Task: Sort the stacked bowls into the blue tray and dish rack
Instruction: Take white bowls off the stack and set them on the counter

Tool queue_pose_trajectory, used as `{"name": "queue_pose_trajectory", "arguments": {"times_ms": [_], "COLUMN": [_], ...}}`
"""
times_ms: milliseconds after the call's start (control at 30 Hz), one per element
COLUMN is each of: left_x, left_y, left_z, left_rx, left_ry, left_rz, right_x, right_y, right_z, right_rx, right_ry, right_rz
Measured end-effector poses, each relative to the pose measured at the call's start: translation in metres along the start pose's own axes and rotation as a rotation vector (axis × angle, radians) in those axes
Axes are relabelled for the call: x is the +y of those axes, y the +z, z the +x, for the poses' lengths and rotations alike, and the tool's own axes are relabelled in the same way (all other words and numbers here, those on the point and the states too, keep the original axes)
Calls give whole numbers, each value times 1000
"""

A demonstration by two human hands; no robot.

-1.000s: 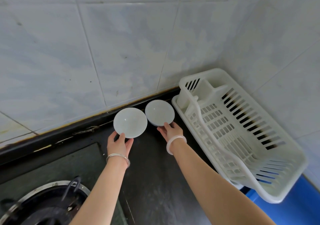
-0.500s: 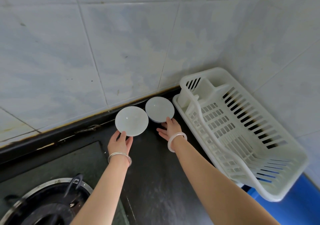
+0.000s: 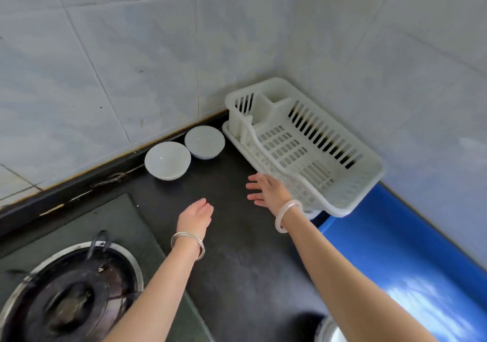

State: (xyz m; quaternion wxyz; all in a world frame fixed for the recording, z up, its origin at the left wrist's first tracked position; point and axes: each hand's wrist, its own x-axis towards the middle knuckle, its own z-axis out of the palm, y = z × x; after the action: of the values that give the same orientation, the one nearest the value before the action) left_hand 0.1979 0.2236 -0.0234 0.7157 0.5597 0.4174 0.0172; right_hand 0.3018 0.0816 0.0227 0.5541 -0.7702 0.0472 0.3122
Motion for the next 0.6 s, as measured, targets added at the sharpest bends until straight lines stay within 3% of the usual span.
{"name": "queue_pose_trajectory", "arguments": {"times_ms": [133,267,433,600], "left_x": [-31,-67,-111,-140], "left_y": [35,70,101,107], "left_z": [-63,-119,-174,-202], "left_rx": [-260,-420,-516,-521], "left_ry": [93,126,194,324], "left_rz": [374,572,810,972], "right_x": [47,108,172,207], "right_y": [-59,-107,-138,-140], "right_z": [-73,-147,-219,-251], "right_rx": [132,291,501,481], "right_ry": [-50,-12,21,198], "right_rz": [-134,-338,-628,-734]}}
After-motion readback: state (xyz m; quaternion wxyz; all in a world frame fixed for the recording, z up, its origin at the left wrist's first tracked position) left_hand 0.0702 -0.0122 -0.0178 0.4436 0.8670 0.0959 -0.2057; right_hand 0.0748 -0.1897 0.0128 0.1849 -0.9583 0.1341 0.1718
